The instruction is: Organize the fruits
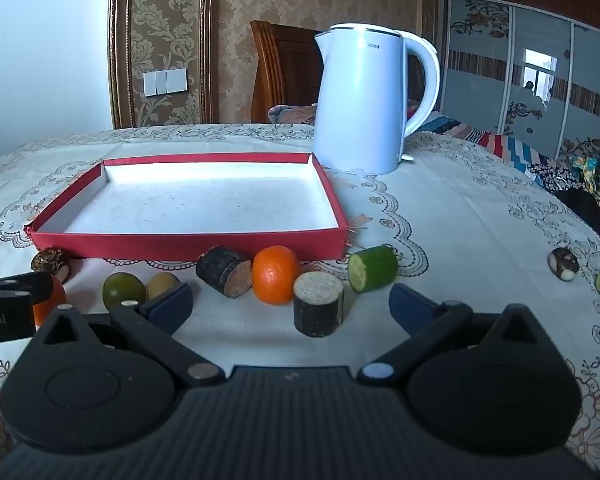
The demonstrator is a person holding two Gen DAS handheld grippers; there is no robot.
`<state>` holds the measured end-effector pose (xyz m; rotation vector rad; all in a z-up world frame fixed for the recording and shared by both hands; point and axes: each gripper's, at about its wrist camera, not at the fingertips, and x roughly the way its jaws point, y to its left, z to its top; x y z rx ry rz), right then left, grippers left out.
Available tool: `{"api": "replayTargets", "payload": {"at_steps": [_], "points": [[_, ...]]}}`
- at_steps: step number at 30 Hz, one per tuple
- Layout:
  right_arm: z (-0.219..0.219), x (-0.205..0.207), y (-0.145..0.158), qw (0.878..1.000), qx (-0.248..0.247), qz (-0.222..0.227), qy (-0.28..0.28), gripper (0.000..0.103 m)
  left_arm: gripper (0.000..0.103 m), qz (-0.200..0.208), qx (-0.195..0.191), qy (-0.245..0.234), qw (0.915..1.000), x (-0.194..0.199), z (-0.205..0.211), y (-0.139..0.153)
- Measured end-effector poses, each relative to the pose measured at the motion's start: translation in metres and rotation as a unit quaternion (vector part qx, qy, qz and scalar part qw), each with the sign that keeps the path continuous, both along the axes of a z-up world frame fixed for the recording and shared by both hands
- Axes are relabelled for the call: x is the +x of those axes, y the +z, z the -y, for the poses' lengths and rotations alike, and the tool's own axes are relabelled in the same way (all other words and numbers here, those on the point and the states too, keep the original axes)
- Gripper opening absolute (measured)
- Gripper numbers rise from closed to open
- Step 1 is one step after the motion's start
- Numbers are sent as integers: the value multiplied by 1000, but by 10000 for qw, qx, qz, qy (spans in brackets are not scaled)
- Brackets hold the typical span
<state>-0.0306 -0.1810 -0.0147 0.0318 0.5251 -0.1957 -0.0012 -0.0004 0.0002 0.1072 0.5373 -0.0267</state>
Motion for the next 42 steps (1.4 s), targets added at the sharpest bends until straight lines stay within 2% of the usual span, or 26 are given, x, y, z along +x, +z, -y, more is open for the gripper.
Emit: {"api": "replayTargets", "payload": {"at_steps": [2, 4, 5, 21, 27, 31, 42], "points": [[0, 0, -1, 10000, 19, 14, 9, 103, 103, 29, -10, 9, 10000, -4, 2, 1], [0, 0, -1, 10000, 20, 9, 18, 103, 103, -256, -217, 2, 9994, 2, -4, 1], [0, 0, -2, 10000, 18, -5, 27, 103, 103, -274, -225, 7, 9994, 3, -4, 1], [5, 1, -6, 9999, 127, -23, 52, 103, 103, -251, -162, 13, 9996, 4, -5, -5], [11, 8, -16, 9999, 122, -17, -52, 103, 103, -297, -170, -63, 9994, 10, -4, -12], [20, 10, -21, 9991, 423, -18, -34, 103, 103, -285, -107, -70, 9995, 14, -3, -17], [23, 11, -23, 9989, 443, -26, -142, 103, 103, -28, -24, 8, 10000, 12, -5, -22]]}}
